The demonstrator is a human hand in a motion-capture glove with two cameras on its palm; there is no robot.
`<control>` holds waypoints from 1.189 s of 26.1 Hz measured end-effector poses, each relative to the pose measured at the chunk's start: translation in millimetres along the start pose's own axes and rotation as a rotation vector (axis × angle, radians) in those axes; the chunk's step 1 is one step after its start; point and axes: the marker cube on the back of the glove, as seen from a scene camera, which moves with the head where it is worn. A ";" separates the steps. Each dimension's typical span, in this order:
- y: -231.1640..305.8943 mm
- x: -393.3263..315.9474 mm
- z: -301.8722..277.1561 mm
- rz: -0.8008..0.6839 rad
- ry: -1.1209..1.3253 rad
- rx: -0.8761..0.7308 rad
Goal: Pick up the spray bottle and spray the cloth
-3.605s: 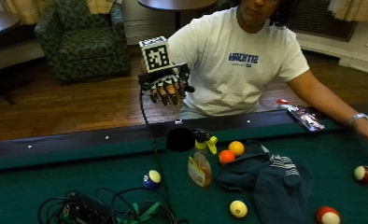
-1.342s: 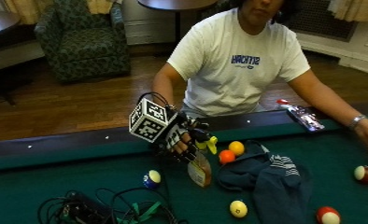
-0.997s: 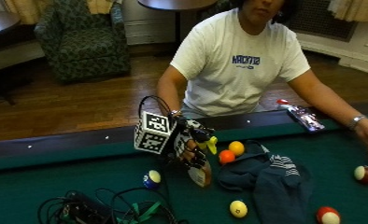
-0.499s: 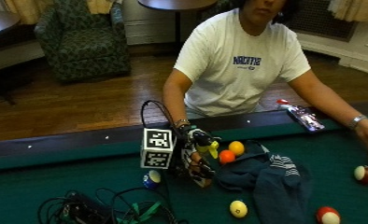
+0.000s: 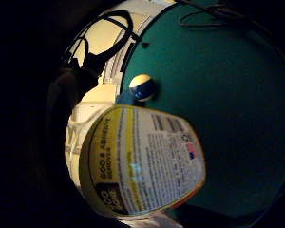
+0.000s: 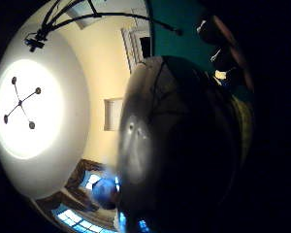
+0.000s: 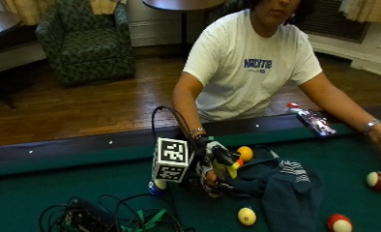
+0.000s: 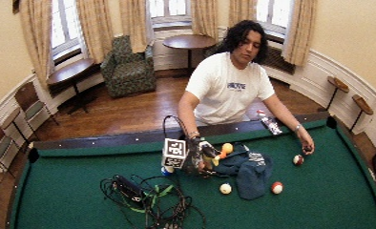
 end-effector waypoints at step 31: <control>68.3 -115.3 -88.1 -0.470 -0.092 0.199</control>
